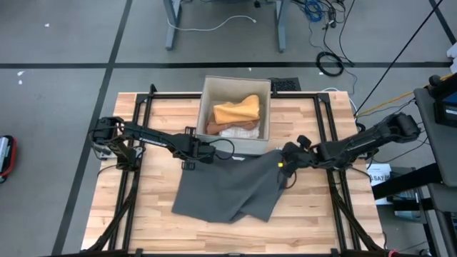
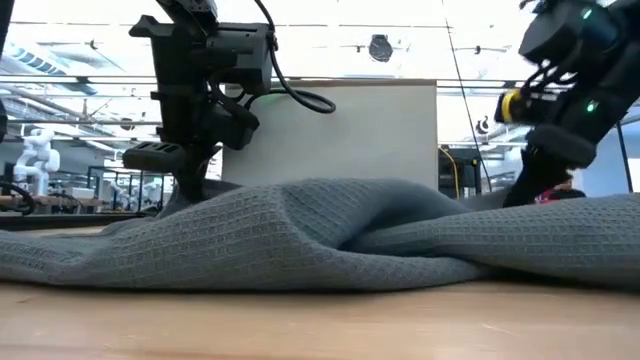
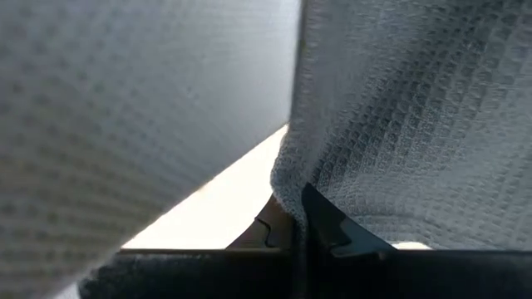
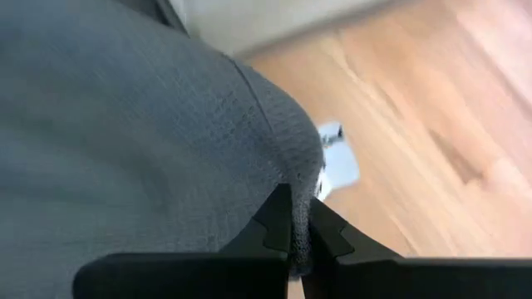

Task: Fold towel
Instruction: Fold the orange towel

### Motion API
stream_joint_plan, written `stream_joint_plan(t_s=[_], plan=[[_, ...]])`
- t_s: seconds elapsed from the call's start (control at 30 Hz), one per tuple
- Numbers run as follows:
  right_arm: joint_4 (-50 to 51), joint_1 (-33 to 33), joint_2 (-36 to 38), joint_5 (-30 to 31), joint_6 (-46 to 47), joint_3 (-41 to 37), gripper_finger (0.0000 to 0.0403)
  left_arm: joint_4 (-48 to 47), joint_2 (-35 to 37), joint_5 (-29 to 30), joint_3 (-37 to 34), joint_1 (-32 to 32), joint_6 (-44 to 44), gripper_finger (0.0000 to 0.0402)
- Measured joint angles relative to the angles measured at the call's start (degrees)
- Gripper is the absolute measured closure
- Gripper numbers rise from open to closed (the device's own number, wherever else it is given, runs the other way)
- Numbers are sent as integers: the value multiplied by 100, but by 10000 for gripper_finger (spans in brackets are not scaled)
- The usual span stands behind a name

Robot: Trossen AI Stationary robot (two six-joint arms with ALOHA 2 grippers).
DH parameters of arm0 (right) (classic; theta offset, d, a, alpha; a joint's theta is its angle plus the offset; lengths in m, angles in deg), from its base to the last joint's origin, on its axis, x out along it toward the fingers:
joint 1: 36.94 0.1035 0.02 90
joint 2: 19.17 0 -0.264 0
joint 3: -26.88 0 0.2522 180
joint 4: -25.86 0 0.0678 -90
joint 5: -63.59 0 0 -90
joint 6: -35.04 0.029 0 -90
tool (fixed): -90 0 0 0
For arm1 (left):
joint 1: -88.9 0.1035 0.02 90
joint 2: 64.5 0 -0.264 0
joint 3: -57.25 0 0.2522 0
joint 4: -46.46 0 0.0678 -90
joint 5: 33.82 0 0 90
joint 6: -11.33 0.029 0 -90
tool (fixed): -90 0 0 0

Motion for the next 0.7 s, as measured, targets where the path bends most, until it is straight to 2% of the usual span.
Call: stream_joint_plan(t_s=[0.13,0.27,0.37,0.57,0.7], plan=[[-128,-251,-554,-207,-90,0,402,0,2,-88,2,0,19,401],[-708,-353,-1034,-548,-382,-2,386,0,2,-107,2,0,17,401],[-1014,-358,-1254,-492,-400,1,347,0,4,-112,2,-25,17,401],[-949,-497,-1326,-357,-139,13,242,9,7,-118,2,-81,14,401],[-972,-635,-1345,-457,39,13,202,74,7,-233,2,-81,10,401]])
